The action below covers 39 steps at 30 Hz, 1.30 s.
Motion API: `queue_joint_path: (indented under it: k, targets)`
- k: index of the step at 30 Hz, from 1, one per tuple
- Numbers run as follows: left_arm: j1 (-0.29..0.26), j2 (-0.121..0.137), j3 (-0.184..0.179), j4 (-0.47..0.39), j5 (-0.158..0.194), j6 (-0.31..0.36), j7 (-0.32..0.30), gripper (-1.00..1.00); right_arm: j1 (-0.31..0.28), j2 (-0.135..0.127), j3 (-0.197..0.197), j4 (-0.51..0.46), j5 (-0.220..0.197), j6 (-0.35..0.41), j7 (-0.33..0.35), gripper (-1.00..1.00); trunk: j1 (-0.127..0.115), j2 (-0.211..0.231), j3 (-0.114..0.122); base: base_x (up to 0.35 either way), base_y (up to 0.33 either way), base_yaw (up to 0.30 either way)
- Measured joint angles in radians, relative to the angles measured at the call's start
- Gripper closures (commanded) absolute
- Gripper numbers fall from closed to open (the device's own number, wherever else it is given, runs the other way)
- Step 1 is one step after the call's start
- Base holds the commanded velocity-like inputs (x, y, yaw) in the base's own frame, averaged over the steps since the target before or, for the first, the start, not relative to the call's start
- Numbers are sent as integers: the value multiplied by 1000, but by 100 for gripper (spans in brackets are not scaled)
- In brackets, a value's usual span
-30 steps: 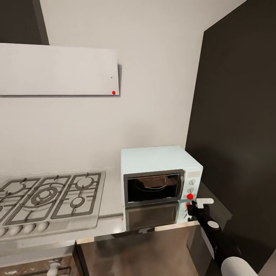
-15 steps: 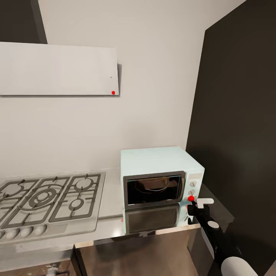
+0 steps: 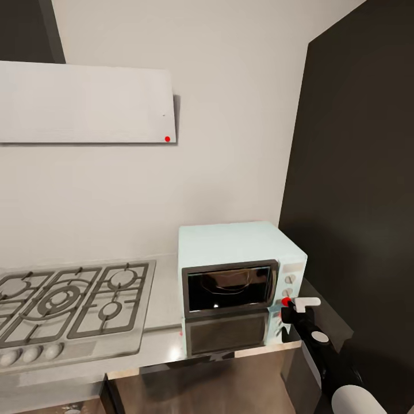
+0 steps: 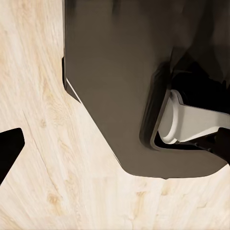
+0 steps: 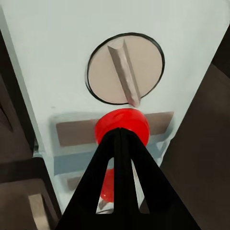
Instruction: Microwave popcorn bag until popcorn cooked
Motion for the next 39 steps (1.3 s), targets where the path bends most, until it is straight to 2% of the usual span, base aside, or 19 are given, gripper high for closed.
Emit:
queue_joint_path:
  k: [7, 14, 25, 39]
  targets:
    - [0, 0, 1, 0, 0, -1, 0, -100, 0, 0, 0, 1, 0, 0, 0, 100, 0, 0, 0, 0, 0, 0]
    - [0, 0, 1, 0, 0, -1, 0, -100, 0, 0, 1, 51, 0, -6, 0, 100, 0, 0, 0, 0, 0, 0]
    - [0, 0, 1, 0, 0, 0, 0, -100, 0, 0, 1, 54, 0, -6, 0, 100, 0, 0, 0, 121, 0, 0]
    - [0, 0, 1, 0, 0, 0, 0, -100, 0, -2, 1, 54, 0, -6, 0, 100, 0, 0, 0, 11, -2, 0]
